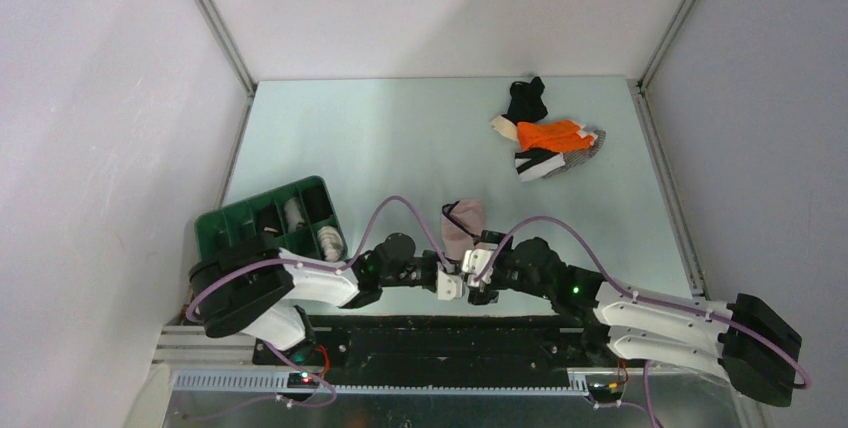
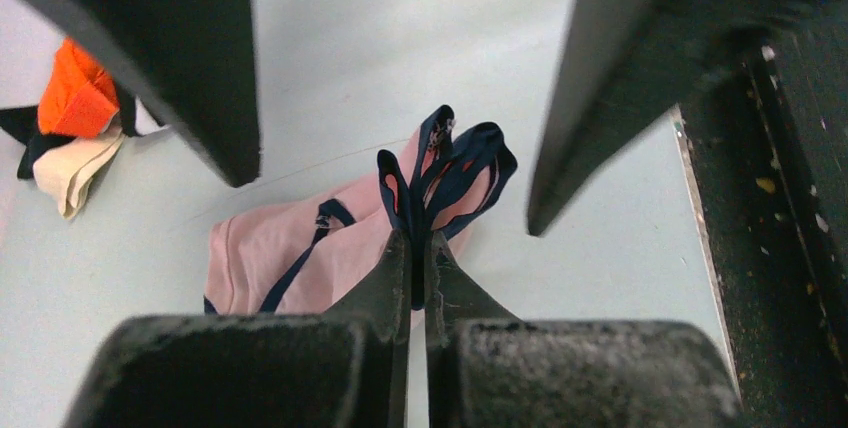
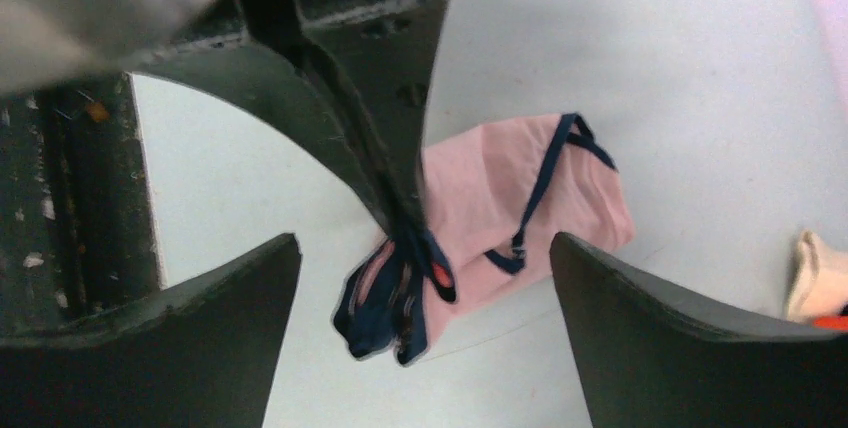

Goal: Roll the underwear
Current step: Roll the underwear to the center of the board.

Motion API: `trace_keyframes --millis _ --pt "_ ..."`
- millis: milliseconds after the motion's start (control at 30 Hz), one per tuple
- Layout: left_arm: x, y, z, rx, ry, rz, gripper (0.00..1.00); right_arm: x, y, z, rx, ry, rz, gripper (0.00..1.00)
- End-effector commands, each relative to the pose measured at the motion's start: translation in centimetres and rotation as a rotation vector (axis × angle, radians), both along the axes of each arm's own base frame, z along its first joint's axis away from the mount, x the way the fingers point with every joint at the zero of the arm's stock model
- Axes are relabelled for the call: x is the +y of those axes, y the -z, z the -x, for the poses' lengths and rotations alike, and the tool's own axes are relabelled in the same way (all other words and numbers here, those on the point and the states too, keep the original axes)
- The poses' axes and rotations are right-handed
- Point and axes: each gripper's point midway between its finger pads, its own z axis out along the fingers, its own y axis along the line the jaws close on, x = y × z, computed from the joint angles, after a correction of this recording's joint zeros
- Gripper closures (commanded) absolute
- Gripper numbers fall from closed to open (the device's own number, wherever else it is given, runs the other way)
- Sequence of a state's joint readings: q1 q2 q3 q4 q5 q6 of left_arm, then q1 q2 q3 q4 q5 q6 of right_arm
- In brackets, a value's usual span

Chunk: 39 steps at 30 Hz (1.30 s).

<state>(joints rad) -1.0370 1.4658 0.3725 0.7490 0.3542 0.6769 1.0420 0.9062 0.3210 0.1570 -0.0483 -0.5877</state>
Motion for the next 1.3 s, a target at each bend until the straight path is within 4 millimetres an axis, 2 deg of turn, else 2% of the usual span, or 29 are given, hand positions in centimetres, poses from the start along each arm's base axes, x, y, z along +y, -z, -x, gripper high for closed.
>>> trace_keyframes --millis 0,200,367,433,467,500,533,600,667,700,900,1000,1100,1267 --pt "-0.1 -3.0 -1.2 0.082 -0.099 0.133 1.0 -0.1 0.2 -0.7 -0.057 0.029 0.033 0.01" --pt "0.0 -3.6 -1.8 0.144 -0.149 0.168 1.0 0.6 1.2 0.2 -0.039 -0.038 0.049 0.04" --pt "0.0 -4.0 -2.5 0.195 -0.187 0.192 1.0 0.1 1.3 0.1 -0.022 -0.002 0.047 0.18" --pt "0.2 -3.8 -2.7 0.198 -0.192 0.186 1.0 -0.5 0.2 -0.3 -0.022 0.017 0.027 0.16" --pt "0.2 -3.7 -2.7 0.198 -0.192 0.186 1.0 -0.7 -1.7 -0.1 -0.044 0.012 -0.026 0.13" --pt "0.2 -3.6 -2.8 0.202 -0.191 0.187 1.0 -1.1 -1.6 0.4 -0.026 -0.012 -0.024 0.12" --pt "0.2 -3.6 -2.8 0.202 -0.188 0.19 1.0 -1.4 -3.1 0.8 -0.05 -0.029 -0.071 0.1" --pt "0.2 -3.8 -2.6 0.205 -0.175 0.203 1.0 -2.2 -2.3 2.4 -0.05 -0.094 -0.059 0.06" --pt "0.1 -4.4 -2.7 0.214 -0.175 0.229 1.0 -2.2 -1.5 2.8 -0.055 -0.118 -0.06 0.05" --pt "0.1 -4.6 -2.7 0.219 -0.175 0.236 1.0 -1.7 -2.3 2.6 -0.084 -0.124 -0.088 0.05" --pt "-0.3 -4.4 -2.7 0.27 -0.181 0.234 1.0 0.0 -0.6 0.6 -0.118 -0.088 -0.033 0.04" --pt "-0.2 -4.4 -2.7 0.279 -0.183 0.235 1.0 0.9 -0.7 0.1 -0.148 -0.089 -0.04 0.03" --pt "0.0 -4.3 -2.9 0.28 -0.187 0.233 1.0 1.3 -0.2 -0.6 -0.165 -0.065 -0.021 0.04" --pt "0.3 -4.0 -3.1 0.287 -0.192 0.22 1.0 1.6 -0.7 -1.7 -0.212 -0.022 -0.02 0.07"
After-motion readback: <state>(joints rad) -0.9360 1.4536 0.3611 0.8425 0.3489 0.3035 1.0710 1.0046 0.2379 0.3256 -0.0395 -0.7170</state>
